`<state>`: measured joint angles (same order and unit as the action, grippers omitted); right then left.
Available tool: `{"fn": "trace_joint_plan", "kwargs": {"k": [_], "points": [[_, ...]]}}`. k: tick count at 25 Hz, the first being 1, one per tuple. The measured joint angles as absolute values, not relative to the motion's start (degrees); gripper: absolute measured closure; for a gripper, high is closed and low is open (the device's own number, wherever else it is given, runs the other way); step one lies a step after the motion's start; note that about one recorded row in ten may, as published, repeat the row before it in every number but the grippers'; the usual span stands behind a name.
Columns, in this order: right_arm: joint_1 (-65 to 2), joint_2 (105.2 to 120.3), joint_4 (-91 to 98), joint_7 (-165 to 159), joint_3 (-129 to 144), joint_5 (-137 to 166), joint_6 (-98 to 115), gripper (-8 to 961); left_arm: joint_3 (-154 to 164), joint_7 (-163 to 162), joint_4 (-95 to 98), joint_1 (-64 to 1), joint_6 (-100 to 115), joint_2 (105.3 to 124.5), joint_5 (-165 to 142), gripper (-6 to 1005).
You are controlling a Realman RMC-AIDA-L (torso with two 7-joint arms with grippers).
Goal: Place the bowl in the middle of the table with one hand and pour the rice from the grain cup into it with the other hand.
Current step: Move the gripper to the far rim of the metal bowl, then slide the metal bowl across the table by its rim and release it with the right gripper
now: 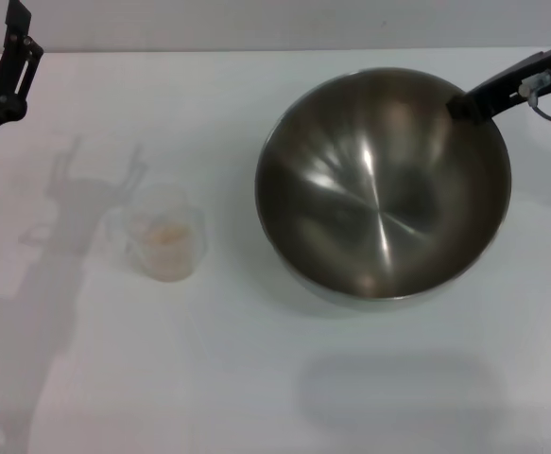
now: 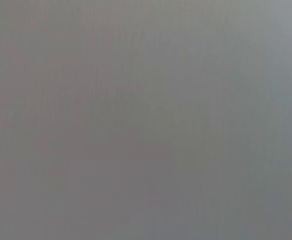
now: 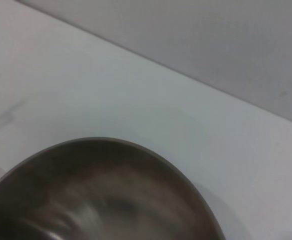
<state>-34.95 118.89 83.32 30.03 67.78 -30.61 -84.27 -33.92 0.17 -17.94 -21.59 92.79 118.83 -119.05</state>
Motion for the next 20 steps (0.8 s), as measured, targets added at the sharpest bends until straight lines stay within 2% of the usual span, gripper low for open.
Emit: {"fn": "trace_joint_plan", "kwargs": {"k": [20], "points": [[-35.9,118.92,71.6,33.3,68.4,-42.0,-79.6,932,-33.9,0.2,-17.8,-22.0,92.9,118.63,-119.0,216]]}}
